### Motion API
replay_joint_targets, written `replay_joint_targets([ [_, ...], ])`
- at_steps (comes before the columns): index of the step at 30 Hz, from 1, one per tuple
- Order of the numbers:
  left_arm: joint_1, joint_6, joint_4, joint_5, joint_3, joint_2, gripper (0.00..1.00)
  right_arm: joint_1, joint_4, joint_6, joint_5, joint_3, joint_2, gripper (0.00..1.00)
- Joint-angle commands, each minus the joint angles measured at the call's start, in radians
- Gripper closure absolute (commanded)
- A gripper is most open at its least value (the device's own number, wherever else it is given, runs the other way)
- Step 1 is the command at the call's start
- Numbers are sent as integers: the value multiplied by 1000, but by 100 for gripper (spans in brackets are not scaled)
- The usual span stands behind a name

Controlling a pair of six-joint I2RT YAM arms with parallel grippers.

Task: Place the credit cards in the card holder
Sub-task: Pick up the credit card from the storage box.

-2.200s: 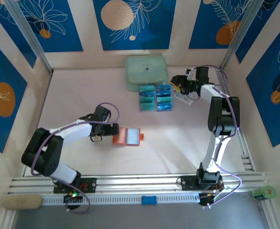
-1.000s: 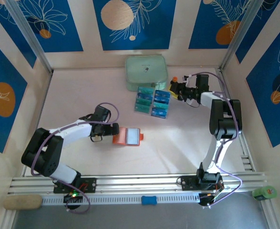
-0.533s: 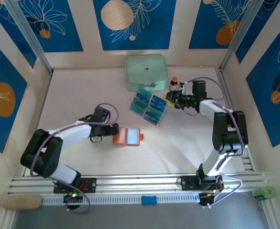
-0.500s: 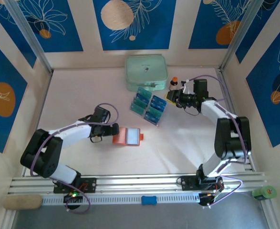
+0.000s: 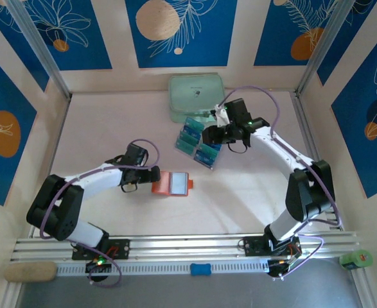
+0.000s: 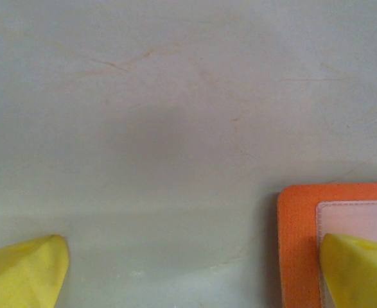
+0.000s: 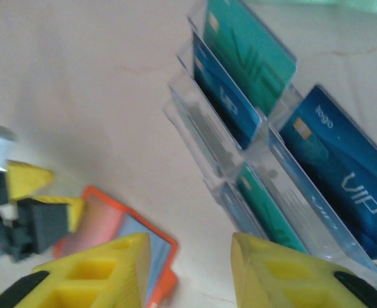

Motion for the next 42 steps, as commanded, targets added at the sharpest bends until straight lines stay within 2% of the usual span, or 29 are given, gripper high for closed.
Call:
replay_joint_targets([
  [1, -12, -8, -11, 23, -17, -16, 0, 45, -111, -98, 149, 48, 48, 64],
  [10, -12, -8, -12, 25, -12, -15, 0, 147, -161, -191, 372, 103, 169, 68],
  [20, -12, -8, -6, 28, -14, -13, 0, 195, -171, -249, 498, 148, 255, 71],
  [31, -11, -10, -2, 32, -14, -7, 0, 200, -172, -266, 495, 150, 299, 71],
  [42, -11, -11, -3, 31, -11, -7, 0, 204, -177, -286, 420, 138, 295, 85],
])
